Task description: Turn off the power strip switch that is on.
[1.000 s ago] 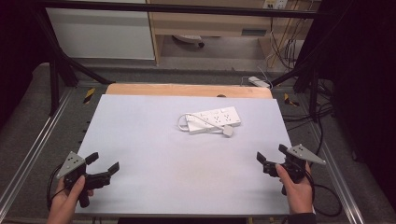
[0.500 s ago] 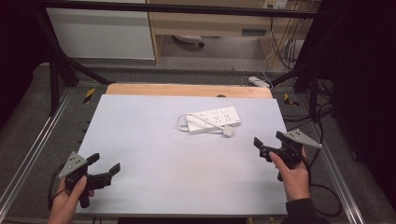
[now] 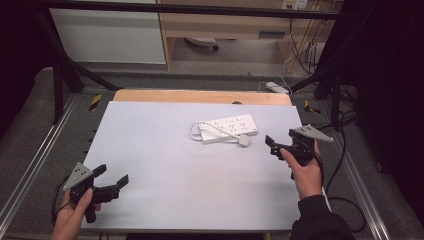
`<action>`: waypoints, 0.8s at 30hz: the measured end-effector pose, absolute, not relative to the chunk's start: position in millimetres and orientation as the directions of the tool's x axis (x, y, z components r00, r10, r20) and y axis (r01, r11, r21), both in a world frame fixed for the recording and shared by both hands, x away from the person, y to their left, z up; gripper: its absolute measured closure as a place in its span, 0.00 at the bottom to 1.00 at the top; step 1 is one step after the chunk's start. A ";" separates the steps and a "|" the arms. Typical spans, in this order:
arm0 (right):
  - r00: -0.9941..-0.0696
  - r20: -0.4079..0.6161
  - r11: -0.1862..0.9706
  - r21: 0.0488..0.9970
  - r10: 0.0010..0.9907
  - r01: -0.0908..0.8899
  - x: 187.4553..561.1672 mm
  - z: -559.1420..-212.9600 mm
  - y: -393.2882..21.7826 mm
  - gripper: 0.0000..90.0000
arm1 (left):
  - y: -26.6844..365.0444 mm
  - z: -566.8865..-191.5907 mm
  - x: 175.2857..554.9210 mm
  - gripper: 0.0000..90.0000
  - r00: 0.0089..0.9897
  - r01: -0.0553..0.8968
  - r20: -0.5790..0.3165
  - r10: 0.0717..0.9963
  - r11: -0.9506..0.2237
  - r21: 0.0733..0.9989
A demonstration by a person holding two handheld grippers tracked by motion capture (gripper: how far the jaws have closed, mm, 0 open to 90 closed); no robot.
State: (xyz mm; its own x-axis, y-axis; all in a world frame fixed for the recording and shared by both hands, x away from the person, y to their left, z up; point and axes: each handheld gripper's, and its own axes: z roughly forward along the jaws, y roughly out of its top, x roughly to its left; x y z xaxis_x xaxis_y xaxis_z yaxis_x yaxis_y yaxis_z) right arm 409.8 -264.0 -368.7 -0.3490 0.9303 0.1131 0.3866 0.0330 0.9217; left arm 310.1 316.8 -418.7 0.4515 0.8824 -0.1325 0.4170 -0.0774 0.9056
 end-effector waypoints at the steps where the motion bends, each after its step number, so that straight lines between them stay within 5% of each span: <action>1: -0.341 0.108 0.032 0.924 0.934 0.381 413.2 -366.2 -263.8 0.07 | 316.7 -419.1 310.3 0.07 0.448 0.419 -0.136 0.884 -0.073 0.905; 24: -0.353 0.097 0.050 0.921 0.930 0.386 457.3 -352.0 -239.1 0.06 | 317.6 -420.3 311.3 0.07 0.446 0.427 -0.141 0.884 -0.072 0.901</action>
State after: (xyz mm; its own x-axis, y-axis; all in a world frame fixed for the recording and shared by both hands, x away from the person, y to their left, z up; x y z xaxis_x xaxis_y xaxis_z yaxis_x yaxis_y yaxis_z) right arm 457.3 -239.1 -352.0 -0.3534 0.9304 0.0974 0.3856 0.0501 0.9213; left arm 311.3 317.6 -420.3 0.4456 0.8841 -0.1406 0.4274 -0.0721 0.9012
